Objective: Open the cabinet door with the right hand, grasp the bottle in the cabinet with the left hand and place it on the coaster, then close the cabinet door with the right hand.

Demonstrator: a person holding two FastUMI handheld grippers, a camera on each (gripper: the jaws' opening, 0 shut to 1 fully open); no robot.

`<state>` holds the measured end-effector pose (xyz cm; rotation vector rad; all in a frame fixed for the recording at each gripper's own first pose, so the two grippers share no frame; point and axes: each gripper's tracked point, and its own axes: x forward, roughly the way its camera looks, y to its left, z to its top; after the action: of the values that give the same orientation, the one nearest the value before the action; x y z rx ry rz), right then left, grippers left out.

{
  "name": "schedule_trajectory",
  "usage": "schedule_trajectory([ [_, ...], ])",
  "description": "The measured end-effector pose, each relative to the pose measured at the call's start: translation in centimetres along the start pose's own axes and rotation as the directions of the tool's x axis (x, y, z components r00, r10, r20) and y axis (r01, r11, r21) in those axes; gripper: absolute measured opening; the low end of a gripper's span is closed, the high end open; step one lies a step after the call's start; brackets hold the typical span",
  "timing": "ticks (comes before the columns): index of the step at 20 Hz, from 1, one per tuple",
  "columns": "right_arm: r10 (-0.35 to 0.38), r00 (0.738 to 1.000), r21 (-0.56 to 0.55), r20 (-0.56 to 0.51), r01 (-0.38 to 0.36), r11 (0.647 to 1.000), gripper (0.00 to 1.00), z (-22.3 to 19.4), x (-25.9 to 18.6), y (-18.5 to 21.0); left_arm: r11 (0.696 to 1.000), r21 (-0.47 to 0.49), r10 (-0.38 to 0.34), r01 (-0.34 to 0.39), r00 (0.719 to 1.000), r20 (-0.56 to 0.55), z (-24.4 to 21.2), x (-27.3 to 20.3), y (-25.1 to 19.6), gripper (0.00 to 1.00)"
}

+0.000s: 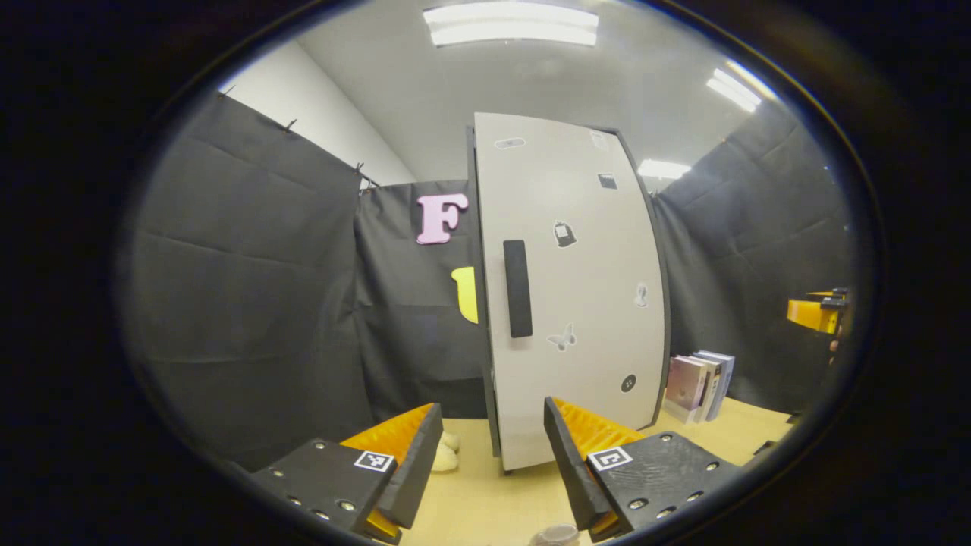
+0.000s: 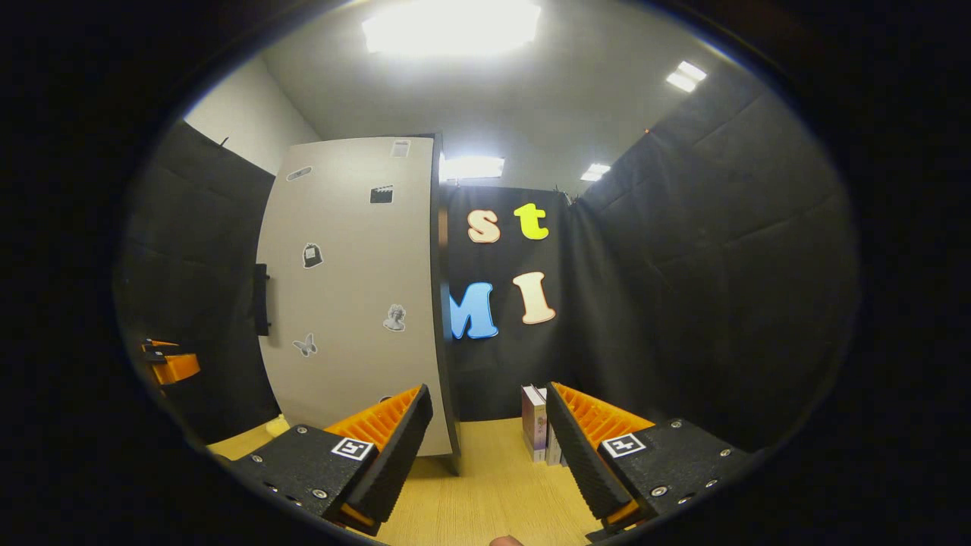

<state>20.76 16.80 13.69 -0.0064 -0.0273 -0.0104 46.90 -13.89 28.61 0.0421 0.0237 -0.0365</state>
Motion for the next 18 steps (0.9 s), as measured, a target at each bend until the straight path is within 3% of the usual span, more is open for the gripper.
schedule_trajectory([
  [18,0.039,0.999,-0.009,0.022,-0.039,0.999,0.93,0.3,0.2,0.5,0.998,-0.024,0.063,-0.063,0.998,0.004,-0.8,-0.2,1.4,0.77],
])
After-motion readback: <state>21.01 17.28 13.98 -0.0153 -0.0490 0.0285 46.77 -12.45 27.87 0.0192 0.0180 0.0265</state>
